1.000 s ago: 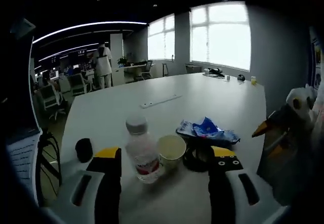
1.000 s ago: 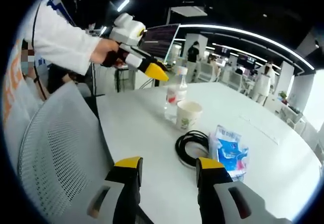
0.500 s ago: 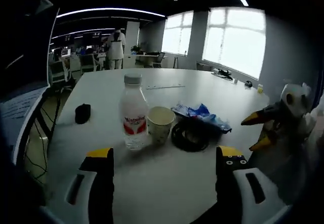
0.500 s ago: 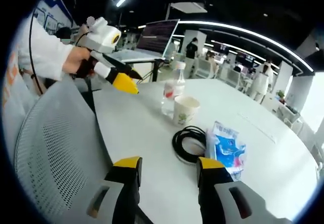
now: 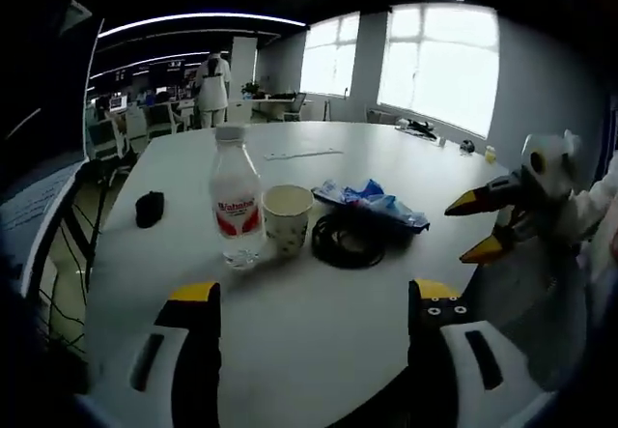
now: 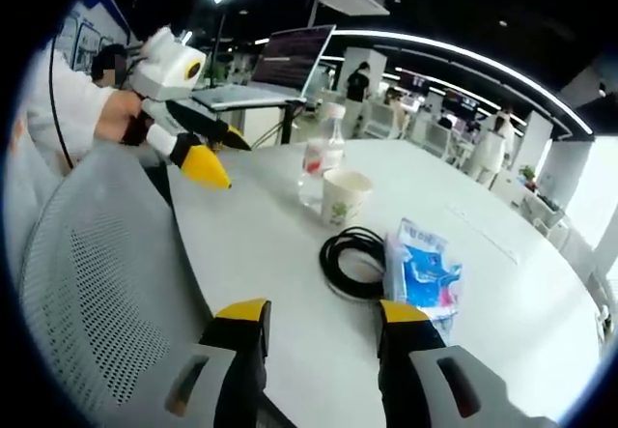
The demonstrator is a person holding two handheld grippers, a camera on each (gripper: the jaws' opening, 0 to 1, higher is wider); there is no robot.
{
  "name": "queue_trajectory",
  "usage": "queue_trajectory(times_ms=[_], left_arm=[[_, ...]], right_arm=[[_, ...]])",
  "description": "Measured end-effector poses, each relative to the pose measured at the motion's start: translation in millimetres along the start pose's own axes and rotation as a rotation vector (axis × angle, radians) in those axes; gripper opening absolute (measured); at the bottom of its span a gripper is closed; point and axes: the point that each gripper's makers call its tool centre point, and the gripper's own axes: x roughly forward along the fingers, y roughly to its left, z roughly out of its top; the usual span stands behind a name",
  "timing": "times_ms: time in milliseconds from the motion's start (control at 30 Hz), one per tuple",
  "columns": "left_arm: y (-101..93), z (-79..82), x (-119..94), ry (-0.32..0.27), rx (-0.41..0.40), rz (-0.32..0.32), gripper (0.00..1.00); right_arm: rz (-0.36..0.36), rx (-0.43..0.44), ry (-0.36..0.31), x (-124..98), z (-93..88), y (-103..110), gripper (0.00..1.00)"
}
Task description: Arrange the tabletop items into an orderly group along one side of the table until the central work area is clear of visible clutter.
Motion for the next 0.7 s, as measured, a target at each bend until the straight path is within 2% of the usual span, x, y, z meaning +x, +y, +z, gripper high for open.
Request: queue_trajectory(times_ms=[367, 600, 700], left_arm=[[-1.2, -3.6, -3, 0.0, -0.014, -0.014, 0.72], [-10.6, -1.7, -5, -0.012, 0.009, -0.048, 0.7], [-13.8, -4.3, -3, 0.008, 0.019, -0.055, 0.67]], right_arm=[[-0.04, -0.001, 0.052, 0, -11.0, -4, 0.46], [-0.075, 0.012, 0.078, -1, -16.6, -10, 0.47], [-0.074, 0.018, 0.108, 3, -21.3, -12, 0.47]])
